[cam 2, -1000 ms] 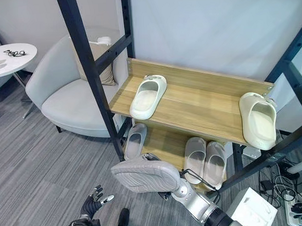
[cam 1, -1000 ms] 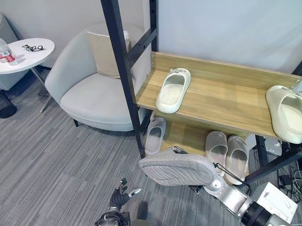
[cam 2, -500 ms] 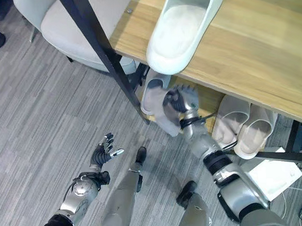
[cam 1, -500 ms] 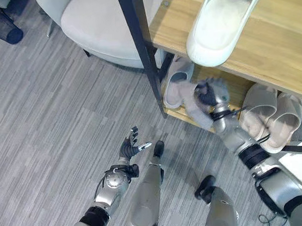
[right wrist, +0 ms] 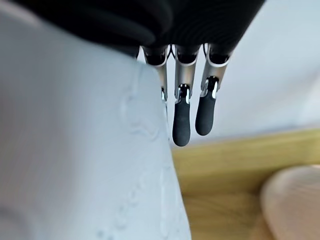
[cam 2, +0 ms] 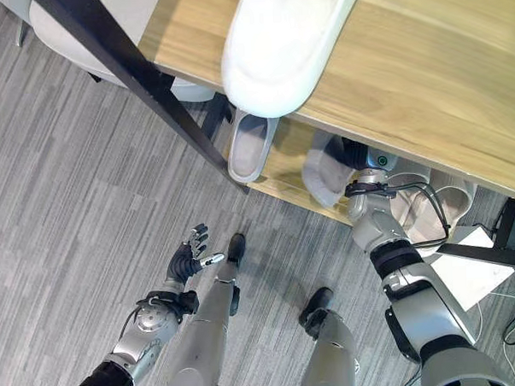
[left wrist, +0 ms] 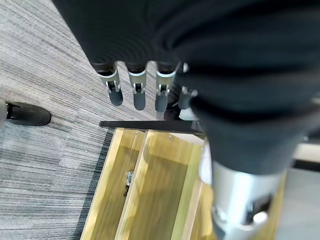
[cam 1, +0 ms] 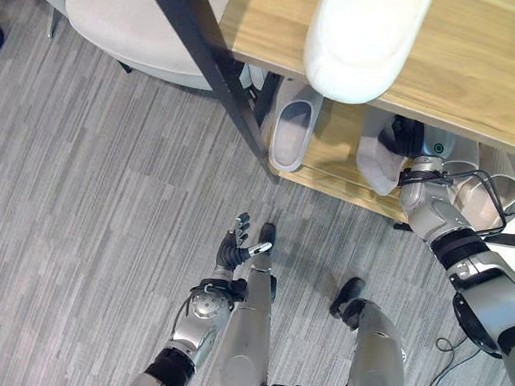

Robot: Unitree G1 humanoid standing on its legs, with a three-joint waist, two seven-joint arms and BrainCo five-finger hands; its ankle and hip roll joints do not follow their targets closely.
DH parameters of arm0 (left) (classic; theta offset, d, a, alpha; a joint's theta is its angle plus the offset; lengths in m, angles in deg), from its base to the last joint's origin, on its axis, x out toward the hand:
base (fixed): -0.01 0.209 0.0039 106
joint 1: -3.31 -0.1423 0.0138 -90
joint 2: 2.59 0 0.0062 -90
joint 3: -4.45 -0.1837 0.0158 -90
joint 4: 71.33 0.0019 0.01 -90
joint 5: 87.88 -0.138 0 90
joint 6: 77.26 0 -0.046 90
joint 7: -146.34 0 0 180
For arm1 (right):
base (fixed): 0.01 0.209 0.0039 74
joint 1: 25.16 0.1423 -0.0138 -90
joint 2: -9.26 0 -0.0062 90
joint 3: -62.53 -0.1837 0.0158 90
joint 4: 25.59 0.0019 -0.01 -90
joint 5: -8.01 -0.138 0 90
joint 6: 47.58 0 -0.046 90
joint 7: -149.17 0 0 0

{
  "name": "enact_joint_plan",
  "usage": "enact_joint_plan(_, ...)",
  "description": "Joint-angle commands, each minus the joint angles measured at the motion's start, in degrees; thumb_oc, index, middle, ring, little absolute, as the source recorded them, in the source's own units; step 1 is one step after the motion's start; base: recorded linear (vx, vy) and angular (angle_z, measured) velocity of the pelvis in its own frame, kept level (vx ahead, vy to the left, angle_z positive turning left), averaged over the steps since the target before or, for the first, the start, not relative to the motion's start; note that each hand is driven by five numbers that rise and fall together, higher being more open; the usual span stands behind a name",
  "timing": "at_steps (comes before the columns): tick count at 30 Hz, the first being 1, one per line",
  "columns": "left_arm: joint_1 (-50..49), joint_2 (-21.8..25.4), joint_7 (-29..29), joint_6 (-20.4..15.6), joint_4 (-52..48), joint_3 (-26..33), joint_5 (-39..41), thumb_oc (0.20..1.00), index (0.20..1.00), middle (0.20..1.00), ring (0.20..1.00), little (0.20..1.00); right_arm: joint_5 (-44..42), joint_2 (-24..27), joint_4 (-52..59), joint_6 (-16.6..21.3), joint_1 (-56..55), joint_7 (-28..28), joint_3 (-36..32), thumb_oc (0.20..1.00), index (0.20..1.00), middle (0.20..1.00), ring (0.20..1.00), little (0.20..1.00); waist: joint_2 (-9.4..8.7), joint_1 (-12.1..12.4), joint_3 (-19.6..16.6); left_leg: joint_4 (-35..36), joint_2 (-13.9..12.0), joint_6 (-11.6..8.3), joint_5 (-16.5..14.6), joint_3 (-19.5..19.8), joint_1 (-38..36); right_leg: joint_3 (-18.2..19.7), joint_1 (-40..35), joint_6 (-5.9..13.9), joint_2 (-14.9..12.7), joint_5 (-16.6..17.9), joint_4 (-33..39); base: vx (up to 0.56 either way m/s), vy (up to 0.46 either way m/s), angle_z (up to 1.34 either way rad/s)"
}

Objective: Arrange the slippers neatly on the shoe rack.

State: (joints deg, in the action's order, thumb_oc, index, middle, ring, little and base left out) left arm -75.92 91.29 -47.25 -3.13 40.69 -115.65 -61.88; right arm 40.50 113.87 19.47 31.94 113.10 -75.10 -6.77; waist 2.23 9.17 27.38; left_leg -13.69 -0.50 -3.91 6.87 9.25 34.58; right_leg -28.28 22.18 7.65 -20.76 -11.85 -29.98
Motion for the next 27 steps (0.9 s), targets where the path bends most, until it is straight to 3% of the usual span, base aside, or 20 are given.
enact_joint_plan(1,3.0,-0.6,0.2,-3.6,-2.7,-2.0,0.6,1.000,1.000,1.000,1.000,1.000,-2.2,5.0,-2.3,0.4,7.4,-2.6,3.4,0.200,0.200,0.200,0.200,0.200,1.01,1.4,0.5,-5.0,3.1,2.53,-13.4,0.5,-2.9,-0.9,-0.9,-4.04,3.1,-5.6,1.1,0.05,-0.029,0.09)
enact_joint_plan(4,3.7,-0.5,0.3,-3.5,-2.7,-2.8,1.0,1.000,1.000,1.000,1.000,1.000,-3.3,4.5,-7.9,0.4,11.1,-2.1,6.6,0.200,0.200,0.200,0.200,0.200,1.30,2.5,0.7,-4.7,3.4,2.53,-13.5,1.0,-3.3,-1.3,-1.6,-3.94,3.0,-5.7,1.4,0.04,-0.014,0.09)
enact_joint_plan(5,3.7,-0.5,0.4,-3.5,-2.7,-2.9,1.1,1.000,1.000,1.000,1.000,1.000,-3.7,4.2,-9.5,0.4,12.1,-1.8,7.5,0.812,0.812,0.812,0.812,0.812,1.36,2.7,0.7,-4.6,3.5,2.54,-13.5,1.1,-3.4,-1.4,-1.8,-3.98,2.9,-5.7,1.5,0.02,-0.003,0.06)
enact_joint_plan(6,3.8,-0.4,0.6,-3.5,-2.4,-3.2,1.4,1.000,1.000,1.000,1.000,1.000,-4.0,3.7,-11.1,0.5,13.3,-1.0,8.6,1.000,1.000,1.000,1.000,1.000,1.37,3.1,0.7,-4.4,3.6,2.54,-13.5,1.3,-3.7,-1.6,-2.2,-4.00,2.9,-5.7,1.6,0.02,0.000,0.08)
enact_joint_plan(11,4.3,-0.2,1.1,-3.2,-2.0,-3.7,2.2,1.000,1.000,1.000,1.000,1.000,-6.2,1.1,-16.6,1.1,15.9,2.5,11.1,1.000,1.000,1.000,1.000,1.000,1.04,3.9,0.7,-3.5,3.7,2.40,-13.3,1.9,-5.2,-2.0,-4.0,-4.05,3.2,-5.2,3.1,0.02,0.000,0.08)
enact_joint_plan(18,4.5,-0.4,1.0,-2.6,-1.1,-3.5,1.9,1.000,1.000,1.000,1.000,1.000,-11.9,-1.6,-14.9,3.5,13.9,1.9,8.2,1.000,1.000,1.000,1.000,1.000,0.41,3.5,0.4,-0.8,3.3,2.18,-12.4,1.8,-8.0,-2.1,-6.6,-3.86,4.1,-3.8,6.0,0.01,0.001,0.02)
enact_joint_plan(24,3.7,-0.7,0.5,-1.9,-0.2,-2.3,1.3,1.000,1.000,1.000,1.000,1.000,-15.6,-4.9,-6.3,4.9,7.7,0.1,3.4,1.000,1.000,1.000,1.000,1.000,-0.29,2.1,-0.2,0.5,3.0,2.39,-12.5,1.2,-10.2,-1.2,-8.0,-3.77,4.8,-2.9,7.8,0.00,0.009,-0.03)
enact_joint_plan(27,2.9,-1.5,-0.4,-1.2,-0.1,-0.7,0.9,1.000,1.000,1.000,1.000,1.000,-19.1,-9.9,5.2,7.4,-1.4,-1.1,-1.9,1.000,1.000,1.000,1.000,1.000,-0.69,0.3,-0.8,1.4,2.7,2.60,-12.4,0.6,-11.6,-0.2,-8.8,-3.80,5.4,-2.2,9.1,0.01,0.019,-0.06)
